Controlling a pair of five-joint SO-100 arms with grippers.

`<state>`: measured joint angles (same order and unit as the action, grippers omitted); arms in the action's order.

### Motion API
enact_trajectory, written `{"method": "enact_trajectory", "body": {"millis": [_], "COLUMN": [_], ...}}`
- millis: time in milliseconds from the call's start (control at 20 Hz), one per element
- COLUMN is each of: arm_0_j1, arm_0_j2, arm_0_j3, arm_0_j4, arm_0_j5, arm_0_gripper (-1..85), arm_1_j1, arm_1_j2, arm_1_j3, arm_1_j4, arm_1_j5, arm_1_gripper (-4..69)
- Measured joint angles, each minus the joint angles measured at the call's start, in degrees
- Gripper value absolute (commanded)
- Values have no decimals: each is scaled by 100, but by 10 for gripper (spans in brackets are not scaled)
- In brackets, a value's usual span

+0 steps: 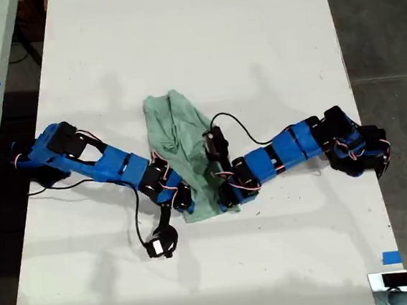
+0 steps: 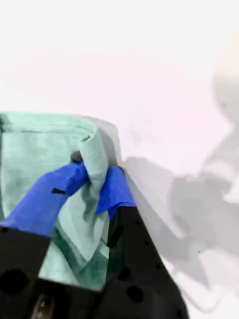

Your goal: Fold t shirt

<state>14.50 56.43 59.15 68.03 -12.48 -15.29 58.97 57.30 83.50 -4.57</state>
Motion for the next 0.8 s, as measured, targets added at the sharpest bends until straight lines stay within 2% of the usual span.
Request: {"method": "enact_trajectory", "body": {"millis": [200, 400, 550, 800], "arm_0_j1": [62, 255, 255, -316], "arm_0_j2": [114, 694, 1494, 2575], "arm_0_j3": [-9, 0, 0, 0], "arm_0_j4": [-44, -185, -149, 791], "arm_0_j5": [0, 141, 457, 879], "arm_0_gripper": [-2, -2, -2, -2], "arm_1_j1": [0, -123, -97, 809], "arm_1_j2": [-44, 123, 826, 1916], "arm_1_j3": [-246, -677, -694, -694], "arm_1_j4": [44, 396, 536, 545], "arm_1_j5": [0, -132, -659, -1890], "arm_1_gripper": [6, 6, 6, 6]}}
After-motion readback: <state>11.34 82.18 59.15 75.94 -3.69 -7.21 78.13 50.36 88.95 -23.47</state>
